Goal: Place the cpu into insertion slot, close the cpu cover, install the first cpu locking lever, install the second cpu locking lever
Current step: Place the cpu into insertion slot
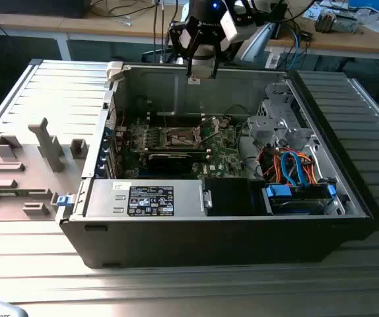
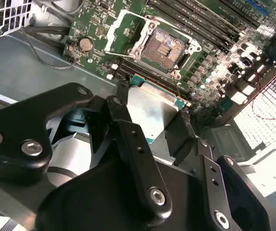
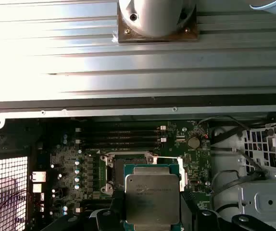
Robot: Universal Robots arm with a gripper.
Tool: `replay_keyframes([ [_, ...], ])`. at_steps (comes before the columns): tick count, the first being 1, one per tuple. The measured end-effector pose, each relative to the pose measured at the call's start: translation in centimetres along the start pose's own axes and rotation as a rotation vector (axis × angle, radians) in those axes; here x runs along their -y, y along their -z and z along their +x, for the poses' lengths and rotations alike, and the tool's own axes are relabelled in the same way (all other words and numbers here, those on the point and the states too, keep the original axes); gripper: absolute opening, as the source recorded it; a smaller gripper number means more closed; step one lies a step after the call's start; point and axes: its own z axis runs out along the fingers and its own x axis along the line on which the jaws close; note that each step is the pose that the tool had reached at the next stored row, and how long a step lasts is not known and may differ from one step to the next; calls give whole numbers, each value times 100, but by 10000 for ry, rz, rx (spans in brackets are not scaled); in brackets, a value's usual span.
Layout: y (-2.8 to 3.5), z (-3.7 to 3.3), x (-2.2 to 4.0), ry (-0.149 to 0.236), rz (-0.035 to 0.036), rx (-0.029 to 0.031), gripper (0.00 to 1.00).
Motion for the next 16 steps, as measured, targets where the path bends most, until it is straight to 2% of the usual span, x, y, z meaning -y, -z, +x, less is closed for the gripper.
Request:
replay_keyframes([
  [16,-14,2,2,-1,92,2,54],
])
